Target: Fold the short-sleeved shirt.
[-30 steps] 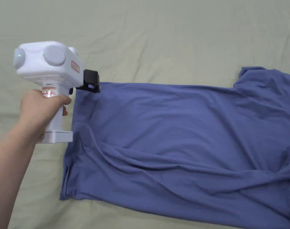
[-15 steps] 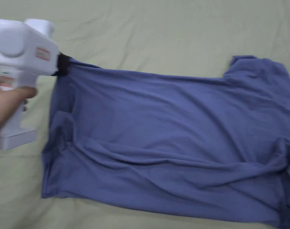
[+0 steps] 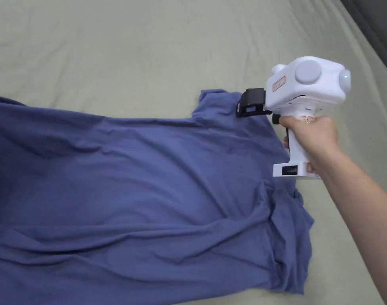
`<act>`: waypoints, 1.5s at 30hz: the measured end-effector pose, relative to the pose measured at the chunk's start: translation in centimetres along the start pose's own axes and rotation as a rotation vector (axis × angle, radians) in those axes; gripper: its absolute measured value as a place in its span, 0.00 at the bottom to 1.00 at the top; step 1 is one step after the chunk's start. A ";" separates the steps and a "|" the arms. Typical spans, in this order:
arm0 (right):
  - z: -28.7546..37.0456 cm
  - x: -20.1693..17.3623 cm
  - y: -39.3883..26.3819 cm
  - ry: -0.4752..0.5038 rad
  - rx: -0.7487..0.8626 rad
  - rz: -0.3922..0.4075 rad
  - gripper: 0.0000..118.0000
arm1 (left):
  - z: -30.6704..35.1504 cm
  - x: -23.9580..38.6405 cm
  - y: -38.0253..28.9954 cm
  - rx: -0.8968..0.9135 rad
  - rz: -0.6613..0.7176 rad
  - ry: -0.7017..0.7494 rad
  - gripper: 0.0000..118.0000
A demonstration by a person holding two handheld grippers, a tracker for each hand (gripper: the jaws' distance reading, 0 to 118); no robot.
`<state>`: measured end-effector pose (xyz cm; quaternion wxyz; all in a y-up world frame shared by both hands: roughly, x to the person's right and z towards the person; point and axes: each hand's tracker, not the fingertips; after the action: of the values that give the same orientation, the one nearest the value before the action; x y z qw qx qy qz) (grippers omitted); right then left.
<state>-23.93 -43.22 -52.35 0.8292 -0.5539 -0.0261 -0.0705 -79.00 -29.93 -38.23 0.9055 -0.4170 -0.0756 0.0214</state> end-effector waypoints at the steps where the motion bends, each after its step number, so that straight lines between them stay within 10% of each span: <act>1: -0.4 -0.5 -0.1 -0.022 -0.002 0.021 0.48 | -0.3 -0.2 0.2 -0.005 0.007 -0.003 0.00; 4: -0.7 -1.3 -0.2 -0.061 0.046 0.145 0.03 | -0.7 -0.2 0.2 -0.009 -0.001 0.000 0.00; 22: 21.3 1.8 -19.9 0.105 0.316 0.254 0.03 | 6.0 -3.0 -8.8 -0.148 -0.028 0.096 0.00; 39: 15.5 4.4 -29.6 0.049 0.030 0.151 0.03 | 2.7 -1.2 -17.4 -0.457 -0.053 0.156 0.00; 41: 15.6 4.2 -29.3 0.040 -0.002 0.150 0.34 | 3.3 -1.6 -17.1 -0.462 -0.007 0.149 0.07; 43: 16.5 3.9 -29.6 -0.012 0.036 0.193 0.95 | 4.7 -1.3 -16.9 -0.435 -0.015 0.164 0.53; 45: 19.2 3.6 -29.7 0.034 0.098 0.175 0.96 | 7.4 -1.0 -16.4 -0.354 -0.042 0.198 0.64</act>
<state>-24.00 -37.00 -17.32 0.8587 -0.5114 0.0331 -0.0056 -81.49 -35.18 -21.16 0.8215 -0.5678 0.0026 -0.0525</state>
